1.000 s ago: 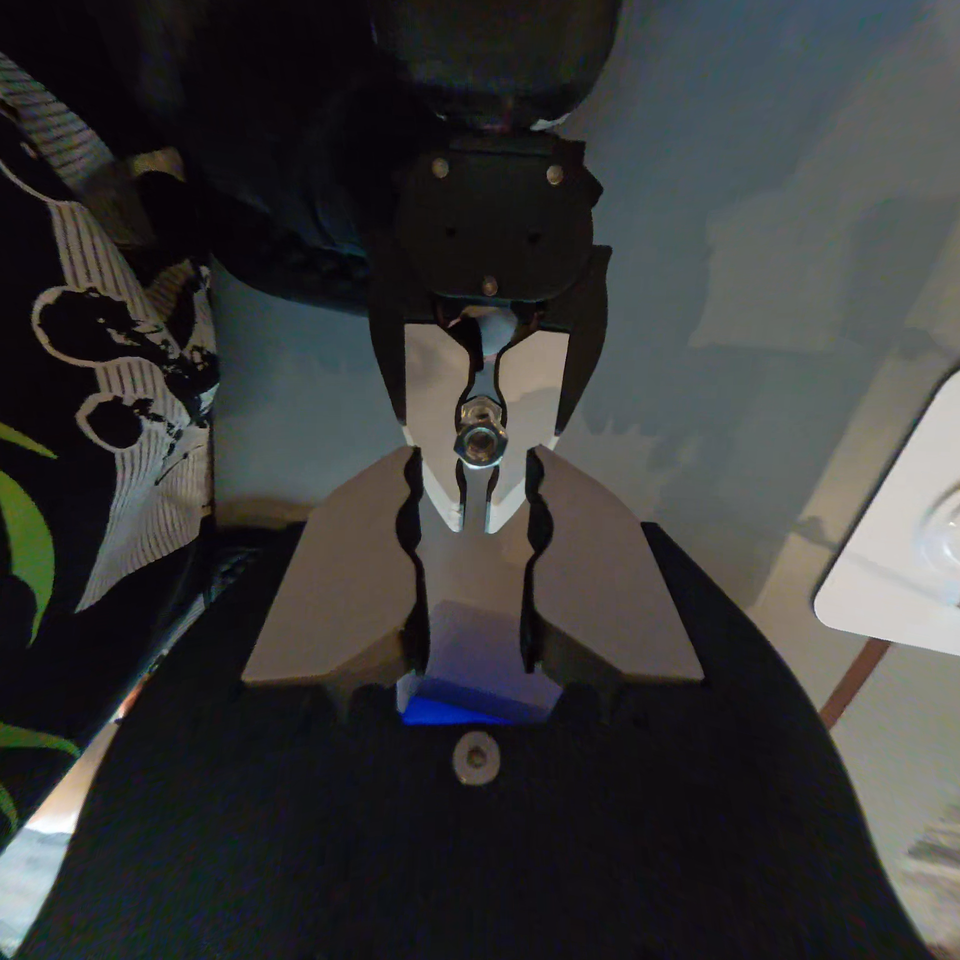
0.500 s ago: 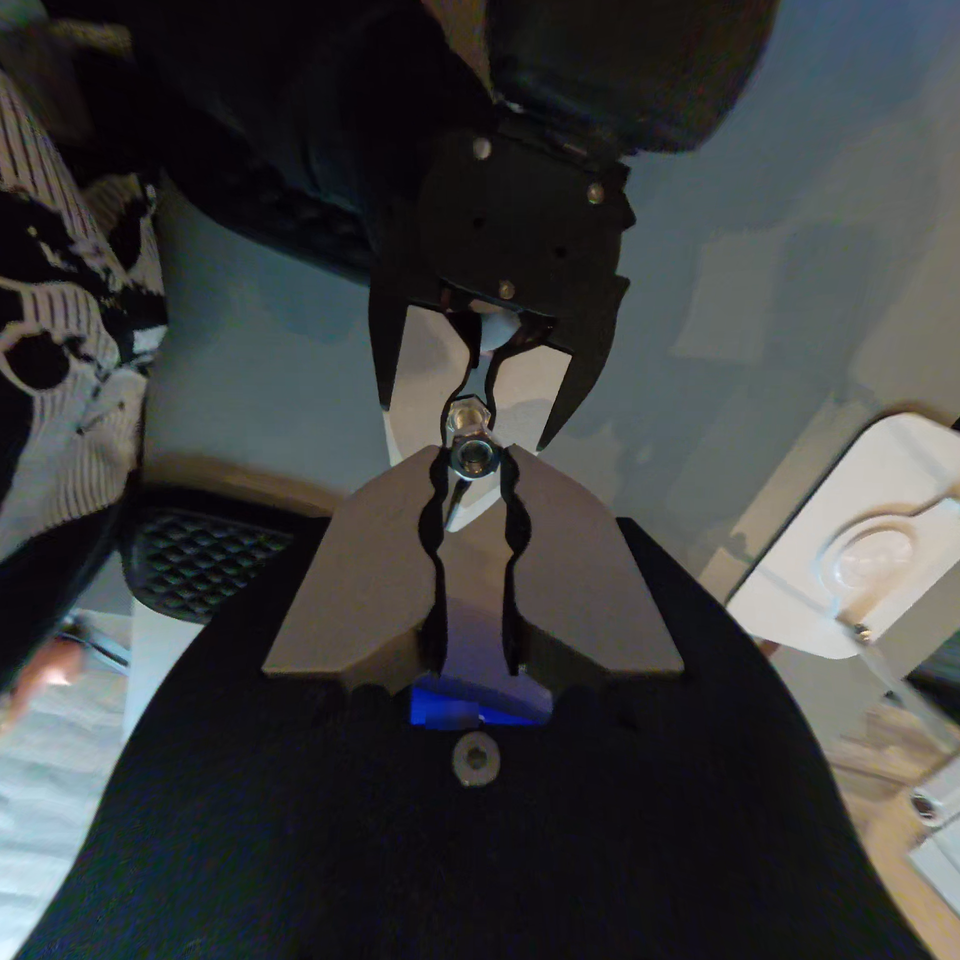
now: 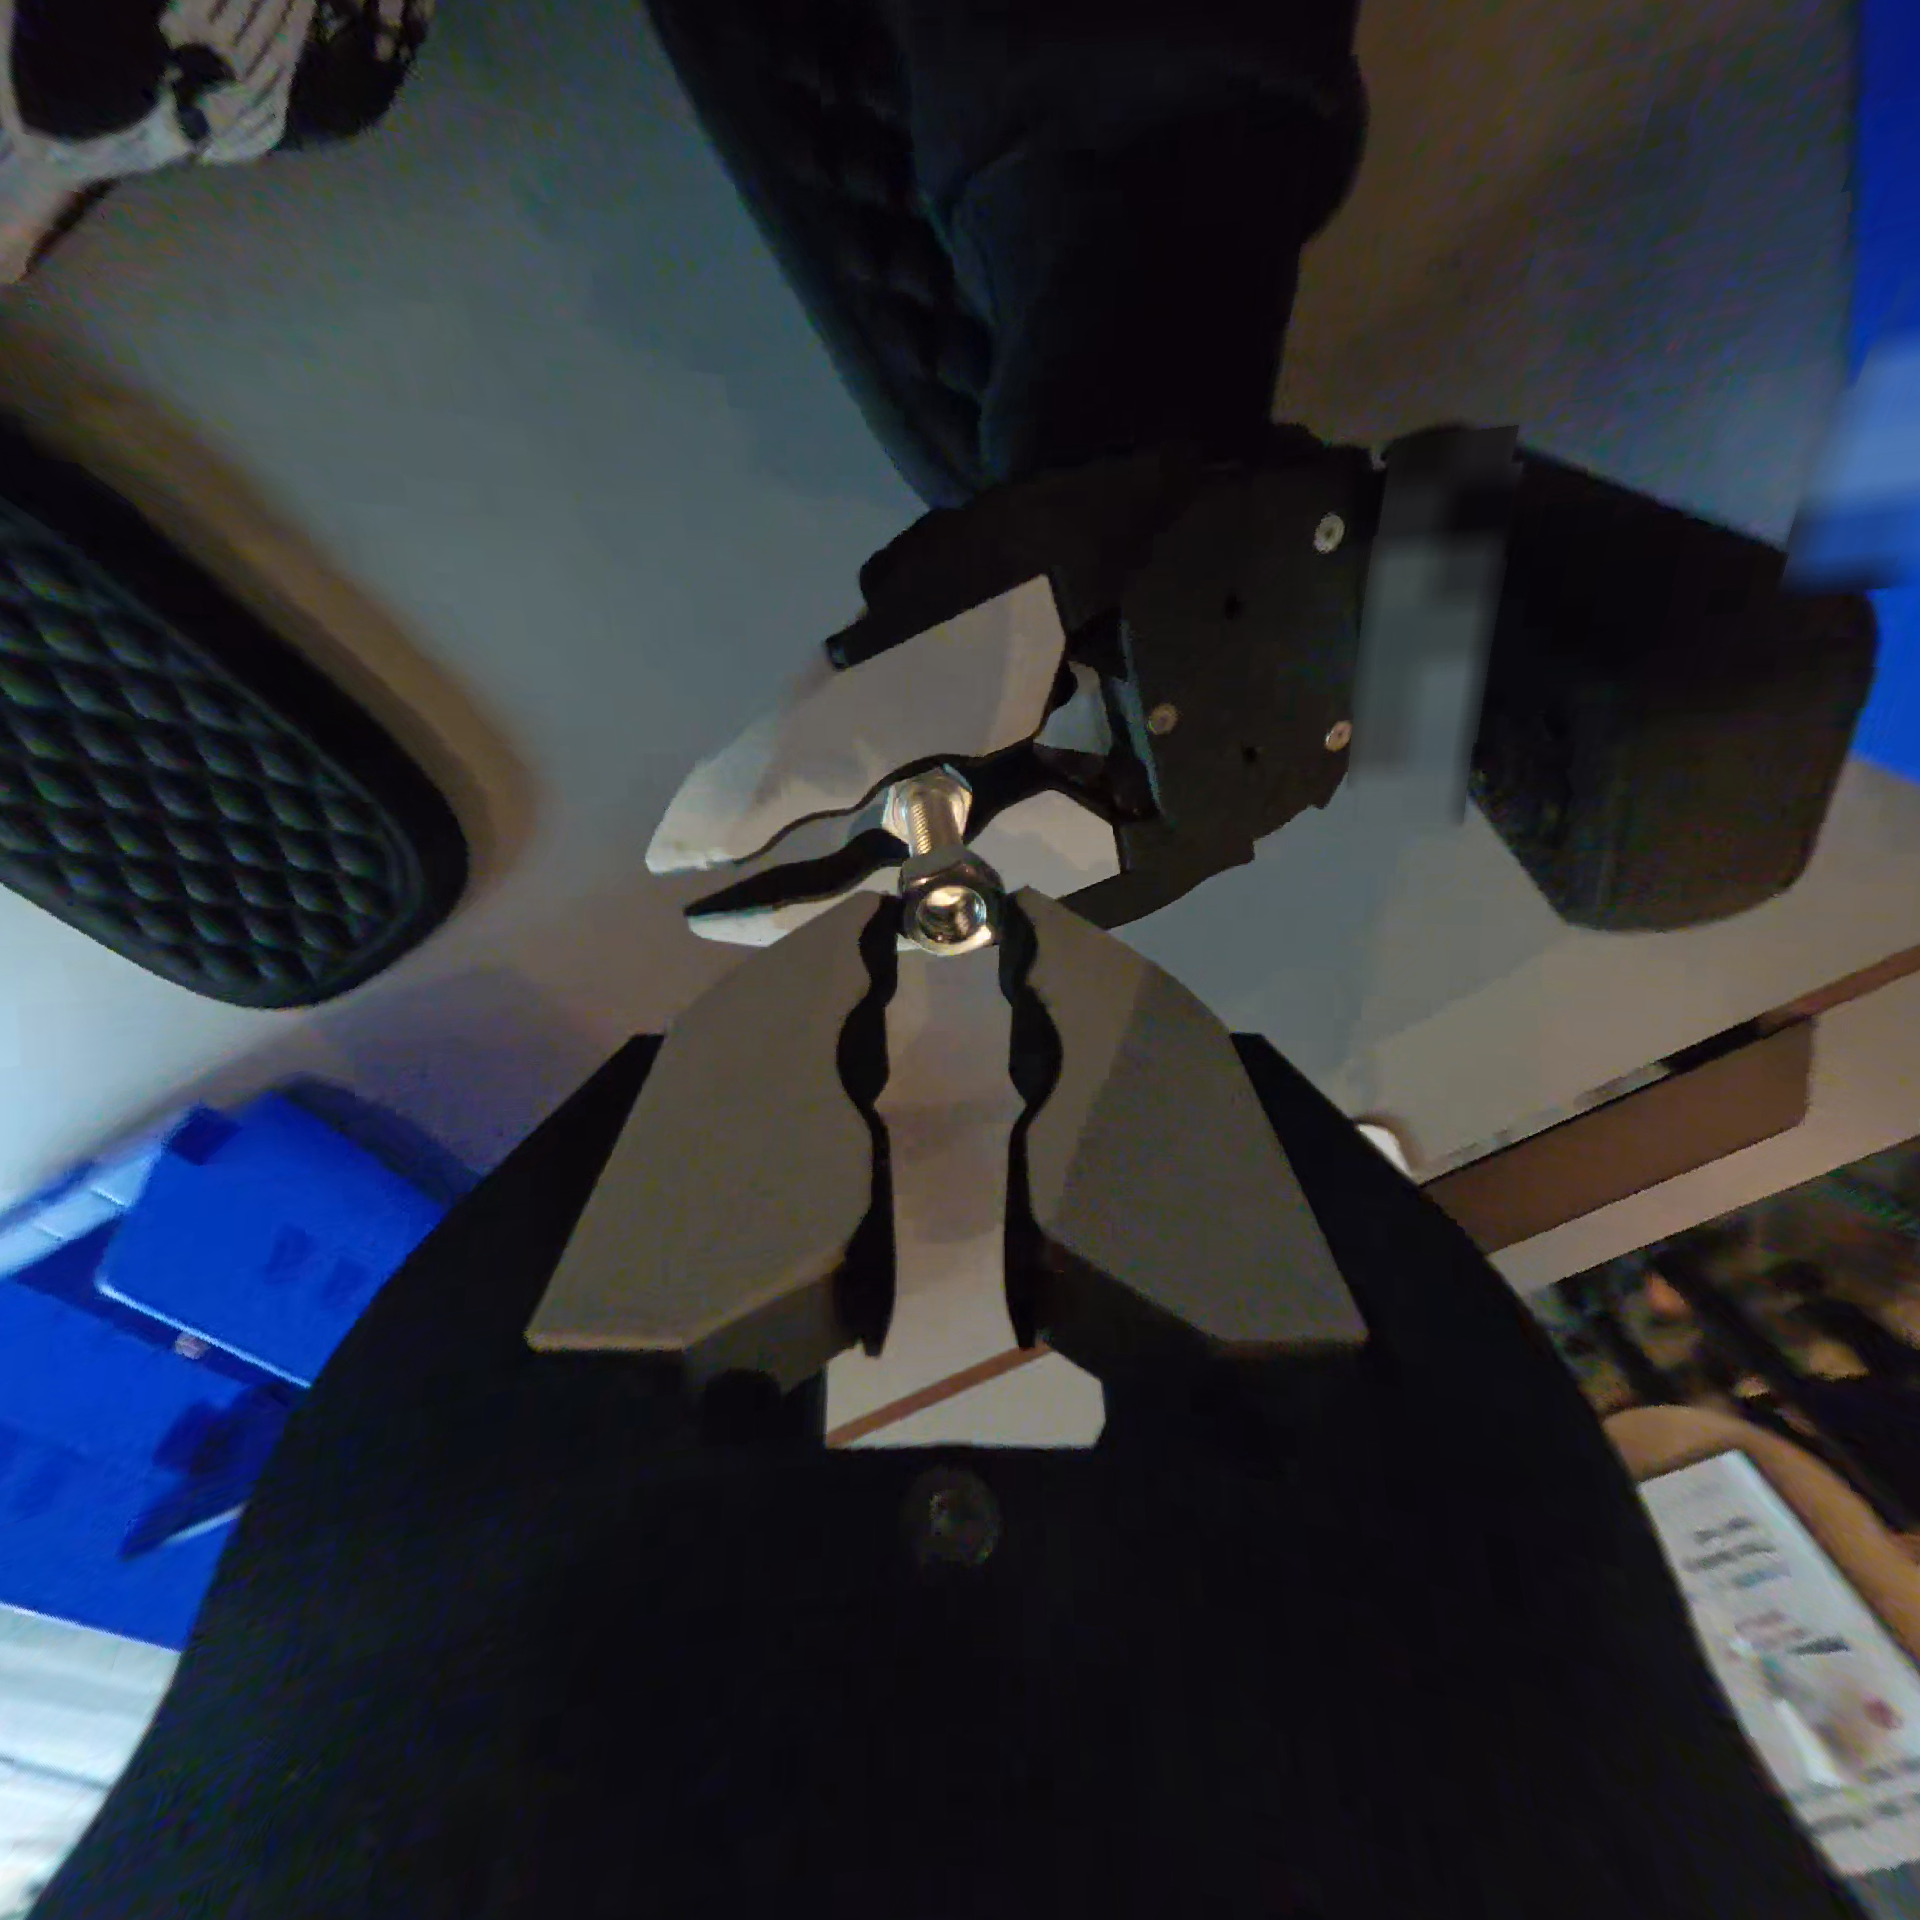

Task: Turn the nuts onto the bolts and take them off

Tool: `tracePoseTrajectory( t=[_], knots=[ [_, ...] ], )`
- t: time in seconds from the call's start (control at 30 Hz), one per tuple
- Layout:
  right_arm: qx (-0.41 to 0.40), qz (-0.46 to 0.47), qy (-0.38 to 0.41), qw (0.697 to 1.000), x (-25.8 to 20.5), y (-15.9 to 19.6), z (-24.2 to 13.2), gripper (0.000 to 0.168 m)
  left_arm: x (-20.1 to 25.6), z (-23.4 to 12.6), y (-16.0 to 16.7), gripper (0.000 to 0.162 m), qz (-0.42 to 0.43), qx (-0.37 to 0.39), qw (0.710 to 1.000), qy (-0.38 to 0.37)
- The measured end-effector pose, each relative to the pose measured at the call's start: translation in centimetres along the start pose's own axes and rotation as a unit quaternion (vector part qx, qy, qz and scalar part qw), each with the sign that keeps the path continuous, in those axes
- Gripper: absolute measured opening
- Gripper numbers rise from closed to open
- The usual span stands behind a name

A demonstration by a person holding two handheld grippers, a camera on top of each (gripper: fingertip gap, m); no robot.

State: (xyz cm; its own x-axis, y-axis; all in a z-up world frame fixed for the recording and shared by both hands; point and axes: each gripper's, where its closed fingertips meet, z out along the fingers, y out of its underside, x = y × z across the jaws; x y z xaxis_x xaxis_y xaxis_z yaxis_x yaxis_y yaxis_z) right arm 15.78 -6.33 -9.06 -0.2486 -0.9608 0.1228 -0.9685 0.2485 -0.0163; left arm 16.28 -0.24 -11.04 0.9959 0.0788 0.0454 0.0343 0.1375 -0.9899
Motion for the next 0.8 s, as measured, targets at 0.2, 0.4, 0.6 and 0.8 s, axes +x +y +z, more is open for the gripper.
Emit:
tracePoseTrajectory(
  t=[0.2, 0.4, 0.6, 0.8],
  knots=[
    [0.022, -0.128, 0.015, 0.991, 0.0, -0.5, 0.0, 0.018, 0.8, 0.1, -0.1, 0.010, -0.008, 0.007, 0.999, 0.034],
    [0.052, -0.203, 0.024, 0.978, 0.1, -1.0, -1.4, 0.018, 1.4, 0.6, 0.7, 0.010, -0.009, -0.012, 0.998, 0.053],
    [0.052, -0.119, 0.032, 0.991, 0.5, 0.1, -2.5, 0.018, 0.8, 0.4, 0.5, 0.010, -0.003, -0.007, 0.999, 0.034],
    [0.055, 0.115, 0.043, 0.991, 0.1, 3.7, -4.0, 0.018, -0.6, -0.1, 0.3, 0.010, 0.008, -0.001, 1.000, -0.016]
  ],
)
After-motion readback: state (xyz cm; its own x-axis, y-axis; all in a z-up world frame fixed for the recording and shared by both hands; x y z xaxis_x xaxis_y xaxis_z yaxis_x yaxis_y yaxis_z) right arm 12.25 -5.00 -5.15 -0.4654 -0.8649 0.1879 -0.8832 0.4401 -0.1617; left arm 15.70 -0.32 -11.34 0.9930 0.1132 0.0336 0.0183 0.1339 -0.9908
